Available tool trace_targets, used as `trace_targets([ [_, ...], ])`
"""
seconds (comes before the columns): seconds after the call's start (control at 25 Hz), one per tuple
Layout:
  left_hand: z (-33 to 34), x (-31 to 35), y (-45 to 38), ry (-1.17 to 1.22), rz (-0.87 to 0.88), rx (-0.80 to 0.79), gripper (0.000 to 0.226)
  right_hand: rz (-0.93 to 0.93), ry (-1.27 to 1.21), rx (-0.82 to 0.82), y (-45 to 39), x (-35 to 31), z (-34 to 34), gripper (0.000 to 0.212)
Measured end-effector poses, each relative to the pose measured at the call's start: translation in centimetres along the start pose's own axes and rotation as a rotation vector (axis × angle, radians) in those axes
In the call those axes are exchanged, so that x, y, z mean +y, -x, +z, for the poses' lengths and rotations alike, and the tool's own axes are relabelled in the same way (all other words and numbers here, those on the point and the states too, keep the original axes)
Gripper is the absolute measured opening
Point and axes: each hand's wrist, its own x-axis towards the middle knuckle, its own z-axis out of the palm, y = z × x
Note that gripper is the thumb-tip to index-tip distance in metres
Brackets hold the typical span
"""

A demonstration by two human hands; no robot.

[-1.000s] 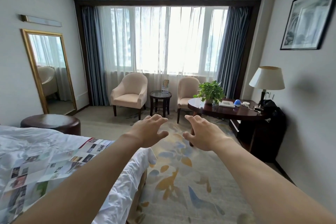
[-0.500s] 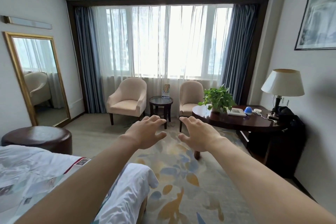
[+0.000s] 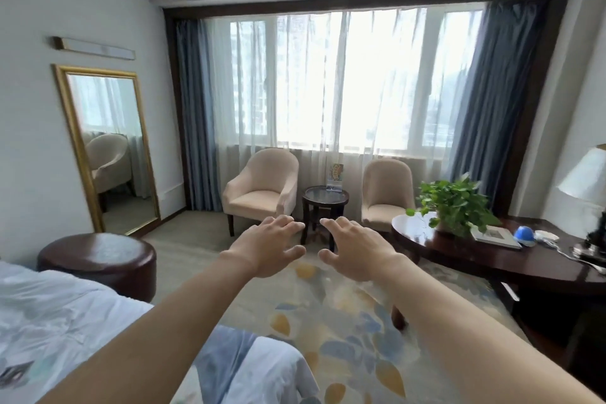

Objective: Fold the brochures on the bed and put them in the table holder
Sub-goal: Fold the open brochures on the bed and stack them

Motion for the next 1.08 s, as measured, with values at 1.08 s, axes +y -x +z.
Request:
trace_targets([
  [1.08, 5.7, -39.0, 35.2, 0.004, -1.167, -0.064, 0.063, -1.065, -0.190, -0.330, -22.0, -49.7, 26.2, 0.069],
])
